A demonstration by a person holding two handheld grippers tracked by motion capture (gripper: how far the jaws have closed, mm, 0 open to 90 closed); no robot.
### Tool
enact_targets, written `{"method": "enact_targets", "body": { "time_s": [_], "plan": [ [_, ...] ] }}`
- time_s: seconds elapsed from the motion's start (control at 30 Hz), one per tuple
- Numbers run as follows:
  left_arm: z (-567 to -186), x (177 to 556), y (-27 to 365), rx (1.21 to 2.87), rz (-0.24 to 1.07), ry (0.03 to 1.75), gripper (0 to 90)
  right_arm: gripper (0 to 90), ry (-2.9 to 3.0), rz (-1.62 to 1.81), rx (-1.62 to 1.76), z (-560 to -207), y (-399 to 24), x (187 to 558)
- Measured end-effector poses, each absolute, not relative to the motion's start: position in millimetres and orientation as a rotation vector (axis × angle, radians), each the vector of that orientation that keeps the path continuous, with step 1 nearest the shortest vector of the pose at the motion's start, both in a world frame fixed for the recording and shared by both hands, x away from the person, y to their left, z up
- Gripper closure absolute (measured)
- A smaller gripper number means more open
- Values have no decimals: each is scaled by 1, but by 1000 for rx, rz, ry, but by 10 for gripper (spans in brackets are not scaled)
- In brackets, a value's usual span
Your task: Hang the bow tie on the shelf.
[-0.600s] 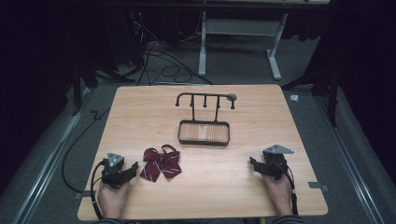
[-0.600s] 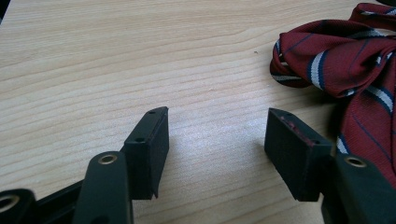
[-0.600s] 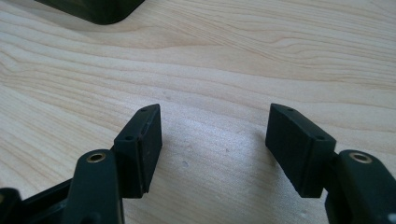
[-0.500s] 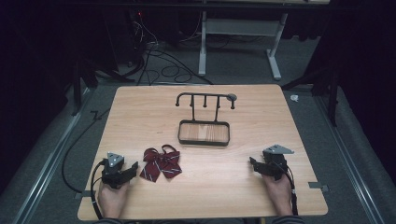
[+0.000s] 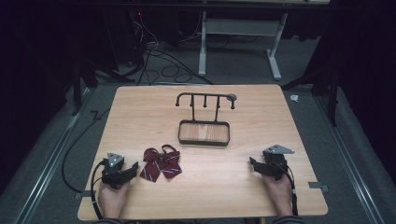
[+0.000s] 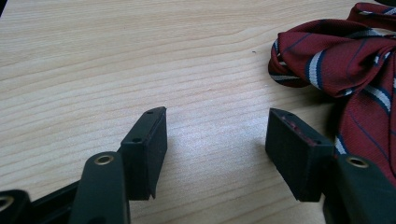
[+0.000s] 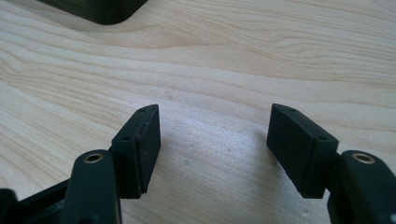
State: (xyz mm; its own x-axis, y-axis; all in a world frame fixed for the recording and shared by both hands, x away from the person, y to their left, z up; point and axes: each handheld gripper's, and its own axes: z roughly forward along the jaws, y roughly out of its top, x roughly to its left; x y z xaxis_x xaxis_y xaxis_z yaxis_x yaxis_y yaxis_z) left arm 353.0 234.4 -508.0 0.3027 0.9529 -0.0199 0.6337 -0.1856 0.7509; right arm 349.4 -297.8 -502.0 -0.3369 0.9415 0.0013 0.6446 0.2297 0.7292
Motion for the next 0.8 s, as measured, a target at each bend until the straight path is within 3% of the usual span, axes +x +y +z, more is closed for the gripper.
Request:
{"method": "enact_targets", "body": {
  "time_s": [0.8],
  "plan": [
    [-506, 352, 233, 1898, 605, 1443, 372, 354, 2079, 885, 1436, -502, -296, 350]
  ]
}}
